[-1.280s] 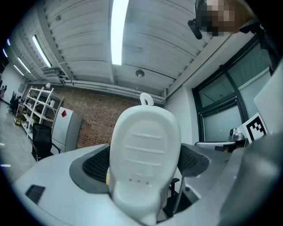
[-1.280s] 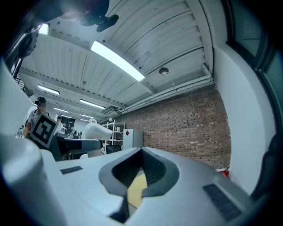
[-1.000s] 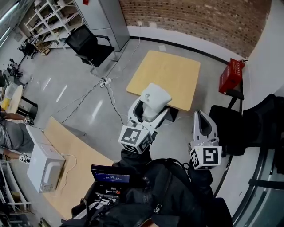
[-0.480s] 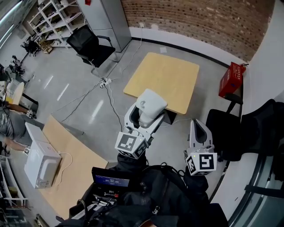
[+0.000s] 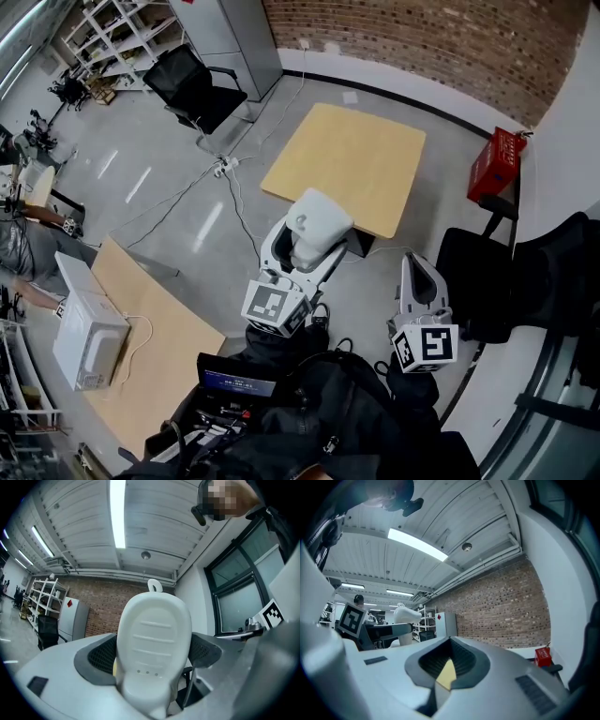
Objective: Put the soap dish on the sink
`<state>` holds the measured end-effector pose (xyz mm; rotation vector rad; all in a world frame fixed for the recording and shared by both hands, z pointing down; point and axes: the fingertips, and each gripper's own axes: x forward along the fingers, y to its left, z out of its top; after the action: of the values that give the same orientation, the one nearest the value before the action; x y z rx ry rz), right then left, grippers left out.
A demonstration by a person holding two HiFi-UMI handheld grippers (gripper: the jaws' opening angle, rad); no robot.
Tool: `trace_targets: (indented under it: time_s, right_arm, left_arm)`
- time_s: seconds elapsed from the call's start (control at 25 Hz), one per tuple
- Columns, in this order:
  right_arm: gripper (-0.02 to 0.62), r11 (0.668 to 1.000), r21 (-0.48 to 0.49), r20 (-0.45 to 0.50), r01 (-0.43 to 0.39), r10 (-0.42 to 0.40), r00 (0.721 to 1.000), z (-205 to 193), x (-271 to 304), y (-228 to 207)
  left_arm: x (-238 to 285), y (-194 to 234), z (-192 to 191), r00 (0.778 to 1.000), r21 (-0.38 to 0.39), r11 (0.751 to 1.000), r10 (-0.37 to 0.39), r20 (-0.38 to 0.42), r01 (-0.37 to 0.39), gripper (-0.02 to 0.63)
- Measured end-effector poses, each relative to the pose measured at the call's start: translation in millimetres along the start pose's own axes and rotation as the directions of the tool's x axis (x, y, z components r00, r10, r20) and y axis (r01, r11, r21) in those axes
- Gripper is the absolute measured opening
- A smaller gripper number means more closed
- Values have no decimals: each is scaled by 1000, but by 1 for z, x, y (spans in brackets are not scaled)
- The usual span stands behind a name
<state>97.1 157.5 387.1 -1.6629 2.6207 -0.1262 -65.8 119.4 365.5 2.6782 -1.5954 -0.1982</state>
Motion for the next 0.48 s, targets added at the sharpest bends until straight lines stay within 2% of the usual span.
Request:
trace_targets:
  time_s: [0.48]
  right_arm:
    - [5, 999, 8, 16, 40, -40, 999, 18, 62, -18]
  left_arm:
    - [63, 44, 0, 999, -11, 999, -34, 12, 34, 465]
